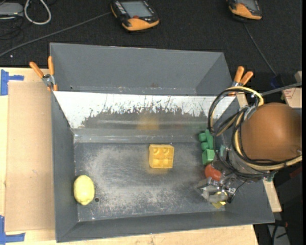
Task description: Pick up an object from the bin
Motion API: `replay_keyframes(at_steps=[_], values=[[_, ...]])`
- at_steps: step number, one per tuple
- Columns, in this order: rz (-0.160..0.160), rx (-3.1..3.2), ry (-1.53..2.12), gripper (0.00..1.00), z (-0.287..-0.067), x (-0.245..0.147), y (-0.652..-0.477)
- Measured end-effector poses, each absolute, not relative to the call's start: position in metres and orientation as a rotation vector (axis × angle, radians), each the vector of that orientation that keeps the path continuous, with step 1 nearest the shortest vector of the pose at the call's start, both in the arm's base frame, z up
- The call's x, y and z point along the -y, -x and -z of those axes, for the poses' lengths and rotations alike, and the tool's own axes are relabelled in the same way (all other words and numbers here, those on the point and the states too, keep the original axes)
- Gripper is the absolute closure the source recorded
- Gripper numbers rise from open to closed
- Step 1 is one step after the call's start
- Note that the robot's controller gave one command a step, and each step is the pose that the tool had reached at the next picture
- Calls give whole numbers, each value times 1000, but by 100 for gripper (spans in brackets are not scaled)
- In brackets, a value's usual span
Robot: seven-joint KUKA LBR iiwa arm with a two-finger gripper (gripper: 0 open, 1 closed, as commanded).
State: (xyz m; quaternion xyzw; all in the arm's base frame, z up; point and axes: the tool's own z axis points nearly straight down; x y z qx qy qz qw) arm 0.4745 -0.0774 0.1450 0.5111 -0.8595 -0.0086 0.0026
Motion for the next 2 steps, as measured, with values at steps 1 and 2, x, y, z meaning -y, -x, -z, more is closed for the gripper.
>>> replay_keyframes(at_steps=[1,2], values=[[24,2673,-1651,100,-160,65,-491],[31,2672,-1642,100,-177,69,-481]])
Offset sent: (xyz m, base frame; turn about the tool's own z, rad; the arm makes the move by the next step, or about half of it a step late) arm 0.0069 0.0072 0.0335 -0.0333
